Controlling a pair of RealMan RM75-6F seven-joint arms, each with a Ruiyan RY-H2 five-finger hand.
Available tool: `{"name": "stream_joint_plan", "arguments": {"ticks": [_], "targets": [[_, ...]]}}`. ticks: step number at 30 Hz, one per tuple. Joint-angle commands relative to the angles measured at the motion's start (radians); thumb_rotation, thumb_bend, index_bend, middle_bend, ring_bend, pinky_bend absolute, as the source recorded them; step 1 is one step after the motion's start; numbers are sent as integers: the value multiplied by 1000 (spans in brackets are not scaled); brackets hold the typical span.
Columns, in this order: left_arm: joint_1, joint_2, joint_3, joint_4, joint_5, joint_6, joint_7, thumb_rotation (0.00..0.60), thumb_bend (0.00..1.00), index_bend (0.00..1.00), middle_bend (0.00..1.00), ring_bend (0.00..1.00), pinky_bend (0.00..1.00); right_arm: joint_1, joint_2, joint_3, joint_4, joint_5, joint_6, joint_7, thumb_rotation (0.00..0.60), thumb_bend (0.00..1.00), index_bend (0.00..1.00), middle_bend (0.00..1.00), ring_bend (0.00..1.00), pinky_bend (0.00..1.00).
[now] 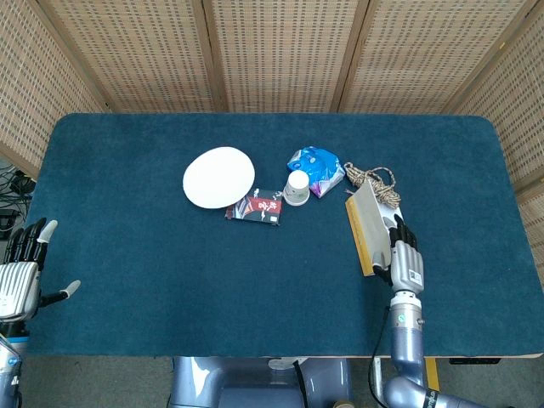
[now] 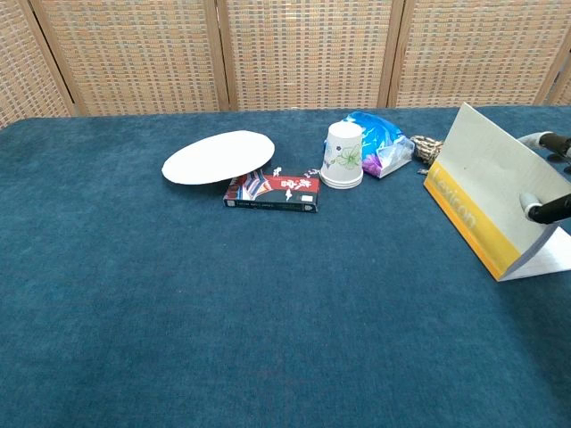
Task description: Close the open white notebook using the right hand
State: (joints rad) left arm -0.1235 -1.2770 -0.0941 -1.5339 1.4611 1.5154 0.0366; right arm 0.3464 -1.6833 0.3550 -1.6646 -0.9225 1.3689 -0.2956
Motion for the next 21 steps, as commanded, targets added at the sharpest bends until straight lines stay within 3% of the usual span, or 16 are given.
{"name": "stream_joint_plan", "arguments": {"ticks": [1,15,21], "targets": [[0,0,0,0,1,0,-1,600,81,0,0,0,0,3,-2,9,2,14,10,-14,600,678,156,0,0,0],[4,1,-3,0,0,7,-5,600,81,0,0,0,0,26,8,63,132,61,43,-67,600,631,144,0,0,0],[2,3,-2,-3,2,5,2,600,81,0,0,0,0,8,69,7,110,-14,-1,-18,600,492,133,0,0,0]]}}
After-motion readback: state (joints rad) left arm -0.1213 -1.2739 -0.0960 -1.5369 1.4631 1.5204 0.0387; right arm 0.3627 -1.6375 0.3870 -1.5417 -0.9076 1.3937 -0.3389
